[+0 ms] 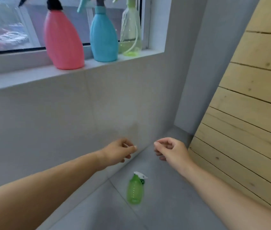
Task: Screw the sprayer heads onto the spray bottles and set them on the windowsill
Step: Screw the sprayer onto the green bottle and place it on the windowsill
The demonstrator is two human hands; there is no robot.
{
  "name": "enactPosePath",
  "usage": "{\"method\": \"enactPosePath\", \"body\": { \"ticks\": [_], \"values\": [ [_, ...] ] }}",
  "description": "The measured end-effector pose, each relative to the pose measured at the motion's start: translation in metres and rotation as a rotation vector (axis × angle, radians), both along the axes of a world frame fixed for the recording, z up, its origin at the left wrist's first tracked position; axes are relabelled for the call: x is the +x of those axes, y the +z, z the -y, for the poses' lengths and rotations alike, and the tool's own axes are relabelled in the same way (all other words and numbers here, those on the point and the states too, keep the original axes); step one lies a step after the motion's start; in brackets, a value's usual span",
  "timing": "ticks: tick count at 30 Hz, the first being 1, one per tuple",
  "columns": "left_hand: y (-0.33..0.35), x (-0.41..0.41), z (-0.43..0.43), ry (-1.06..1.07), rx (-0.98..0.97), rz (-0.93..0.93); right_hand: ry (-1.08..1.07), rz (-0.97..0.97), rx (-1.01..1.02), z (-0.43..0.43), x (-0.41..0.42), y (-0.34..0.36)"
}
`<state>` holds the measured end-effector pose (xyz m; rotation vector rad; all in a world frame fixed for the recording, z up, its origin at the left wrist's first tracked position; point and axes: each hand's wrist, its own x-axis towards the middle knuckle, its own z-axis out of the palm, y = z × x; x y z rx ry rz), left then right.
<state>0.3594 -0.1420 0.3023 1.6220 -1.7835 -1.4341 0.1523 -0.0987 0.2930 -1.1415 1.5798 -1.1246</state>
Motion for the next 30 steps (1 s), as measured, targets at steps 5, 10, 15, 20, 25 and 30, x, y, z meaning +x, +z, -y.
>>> {"method": "enactPosePath", "body": {
  "ticks": [5,10,15,20,25,30],
  "values": [
    [-0.090,0.003,0.022,-0.025,0.199,0.129,-0.015,0.034,0.241,0.014,-0.007,-0.100],
    [-0.165,-0.006,0.038,-0.024,0.390,0.219,-0.009,0.010,0.382,0.040,0.002,-0.175],
    [-0.230,-0.020,0.049,-0.025,0.494,0.338,-0.016,-0.049,0.473,0.072,0.006,-0.253],
    [-0.273,-0.025,0.054,0.081,0.645,0.275,0.031,-0.152,0.508,0.099,0.005,-0.292],
    [-0.294,-0.027,0.053,0.180,0.679,0.156,0.084,-0.203,0.555,0.118,0.012,-0.313],
    [-0.298,-0.024,0.046,0.221,0.661,0.076,0.064,-0.200,0.574,0.125,0.014,-0.317]
  ]
}}
